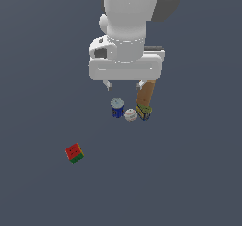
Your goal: Pick up a designated object from a clutter of objects.
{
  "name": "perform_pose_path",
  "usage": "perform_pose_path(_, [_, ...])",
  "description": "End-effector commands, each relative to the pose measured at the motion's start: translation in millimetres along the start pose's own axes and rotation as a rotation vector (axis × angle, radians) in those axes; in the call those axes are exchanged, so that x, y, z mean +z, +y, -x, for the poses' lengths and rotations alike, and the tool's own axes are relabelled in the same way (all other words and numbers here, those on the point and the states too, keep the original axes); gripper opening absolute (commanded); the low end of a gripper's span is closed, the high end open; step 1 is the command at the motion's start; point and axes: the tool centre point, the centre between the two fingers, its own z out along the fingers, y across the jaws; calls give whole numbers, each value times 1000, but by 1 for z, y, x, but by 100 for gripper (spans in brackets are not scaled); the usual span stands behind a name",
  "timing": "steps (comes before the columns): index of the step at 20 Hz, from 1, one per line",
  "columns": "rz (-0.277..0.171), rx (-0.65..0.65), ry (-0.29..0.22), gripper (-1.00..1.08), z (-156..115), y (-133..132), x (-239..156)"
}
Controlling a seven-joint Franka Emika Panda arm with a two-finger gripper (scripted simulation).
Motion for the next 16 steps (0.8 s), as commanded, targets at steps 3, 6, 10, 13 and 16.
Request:
perform_pose_path(3, [-2,2,-1,100,0,0,0])
perform_pose_path(6, [-13,12,-6,100,-1,-2,-1])
perform_pose_path(10, [-21,15,-10,100,-3,-3,-3])
perform_pose_path(13, [-20,17,-10,100,-2,-3,-1])
perform_pose_path(16, [-19,33,-11,100,0,-2,5])
